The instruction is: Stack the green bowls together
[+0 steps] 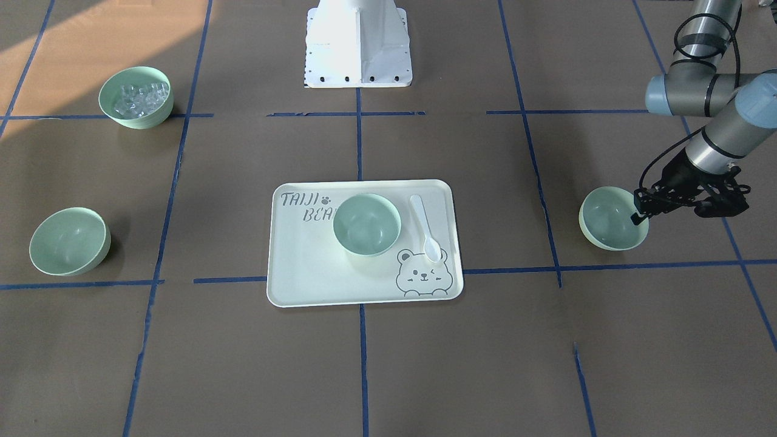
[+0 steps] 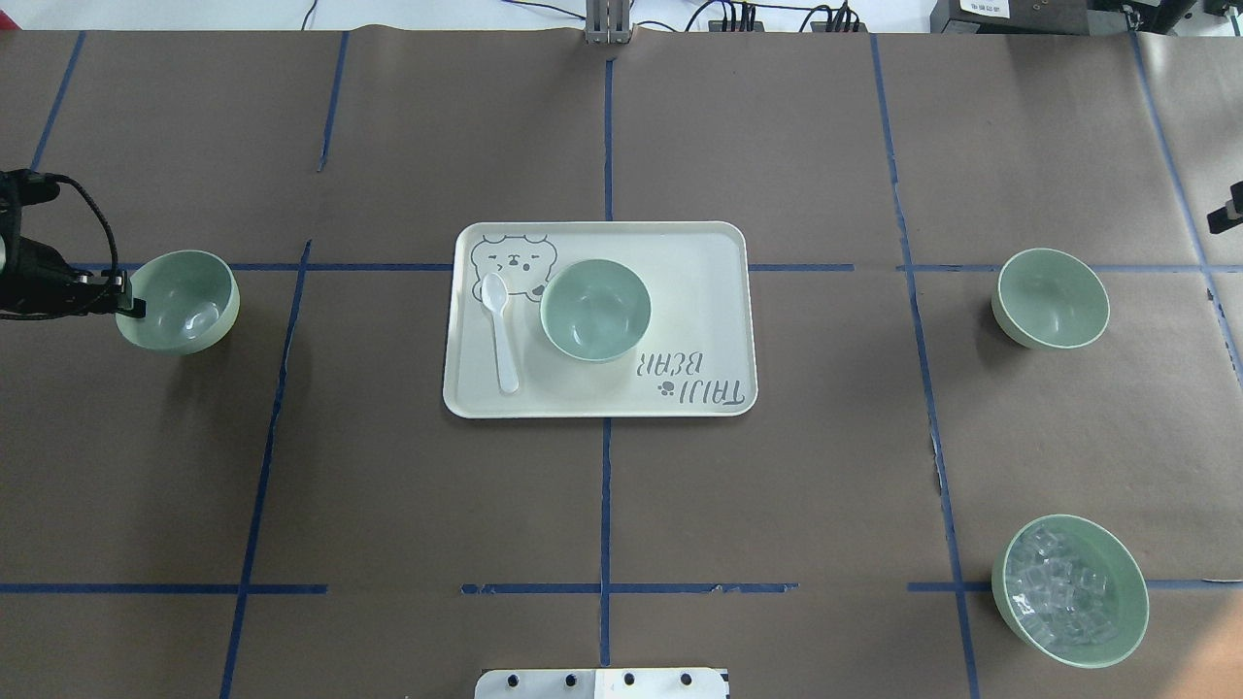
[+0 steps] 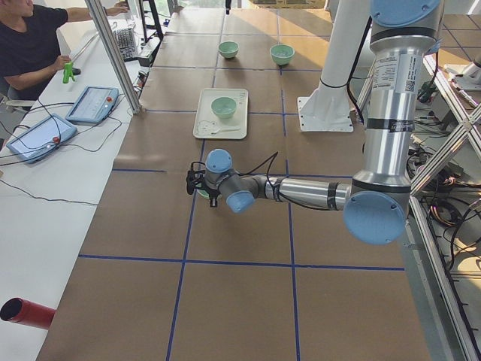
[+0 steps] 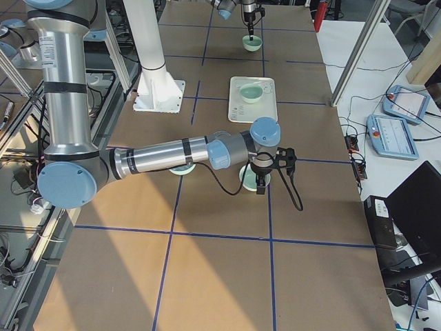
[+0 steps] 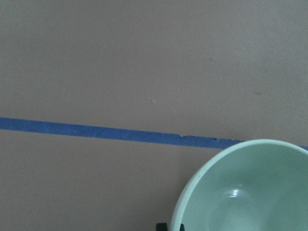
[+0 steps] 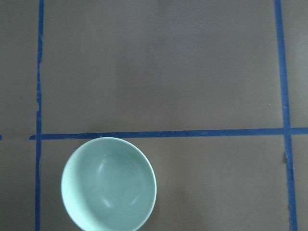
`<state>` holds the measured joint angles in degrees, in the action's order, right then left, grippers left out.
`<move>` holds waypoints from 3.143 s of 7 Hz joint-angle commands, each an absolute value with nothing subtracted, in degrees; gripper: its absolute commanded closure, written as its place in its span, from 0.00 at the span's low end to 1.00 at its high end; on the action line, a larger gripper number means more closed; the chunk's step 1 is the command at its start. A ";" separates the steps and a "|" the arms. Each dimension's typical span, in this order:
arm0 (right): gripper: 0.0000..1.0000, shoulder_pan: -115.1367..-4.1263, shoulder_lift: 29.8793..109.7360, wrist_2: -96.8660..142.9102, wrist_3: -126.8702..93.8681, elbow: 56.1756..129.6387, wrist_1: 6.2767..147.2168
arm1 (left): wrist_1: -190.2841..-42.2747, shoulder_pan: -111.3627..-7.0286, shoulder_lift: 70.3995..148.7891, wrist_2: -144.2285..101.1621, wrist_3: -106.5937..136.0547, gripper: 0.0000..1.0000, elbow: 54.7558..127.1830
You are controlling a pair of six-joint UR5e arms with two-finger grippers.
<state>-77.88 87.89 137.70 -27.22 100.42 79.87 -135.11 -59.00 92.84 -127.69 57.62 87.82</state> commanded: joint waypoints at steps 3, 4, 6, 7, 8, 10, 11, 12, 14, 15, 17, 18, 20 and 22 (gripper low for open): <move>0.00 -65.40 90.07 128.41 -43.94 92.42 55.63 | -113.22 -62.49 100.52 -131.05 62.97 1.00 100.27; 0.00 -64.78 90.09 127.97 -44.73 88.98 51.02 | -113.12 -62.49 101.59 -131.04 64.84 1.00 100.37; 0.00 -61.36 89.48 124.64 -44.74 86.49 49.57 | -113.12 -62.49 102.39 -131.04 66.88 1.00 100.63; 0.06 -61.26 89.12 124.80 -44.82 85.79 49.57 | -113.12 -62.40 102.39 -131.04 66.88 1.00 100.63; 0.34 -61.26 88.95 124.80 -44.82 85.52 49.57 | -113.12 -62.40 102.57 -131.04 66.88 1.00 100.63; 1.00 -61.35 88.86 125.16 -44.21 85.34 49.57 | -113.12 -62.40 103.97 -130.96 68.89 1.00 100.55; 1.00 -61.35 88.86 125.33 -44.56 85.52 49.57 | -113.12 -62.32 104.58 -130.78 70.47 1.00 100.63; 1.00 -61.35 88.60 126.46 -44.56 85.87 49.57 | -113.20 -62.23 105.11 -130.61 71.27 1.00 100.72; 1.00 -64.14 87.11 133.39 -44.91 85.96 49.57 | -113.03 -59.44 110.45 -129.12 77.67 1.00 100.81; 1.00 -65.55 86.14 135.77 -44.91 85.96 49.66 | -113.03 -56.89 112.57 -126.50 80.57 1.00 100.98; 1.00 -66.97 84.12 139.38 -46.91 86.04 49.75 | -112.68 -47.24 116.96 -116.59 88.39 1.00 100.81; 1.00 -66.97 82.89 140.09 -49.80 86.22 49.66 | -110.59 -43.63 118.46 -111.15 90.42 1.00 100.72; 1.00 -66.97 81.74 140.45 -54.21 88.49 50.36 | -103.65 -36.06 123.81 -101.81 91.67 1.00 99.06; 1.00 -66.88 79.91 140.36 -58.86 89.82 50.36 | -103.27 -34.02 126.11 -100.46 92.72 1.00 96.70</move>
<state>-66.92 81.14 140.36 -55.81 89.02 50.30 -103.78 -35.37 124.27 -101.67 92.22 98.48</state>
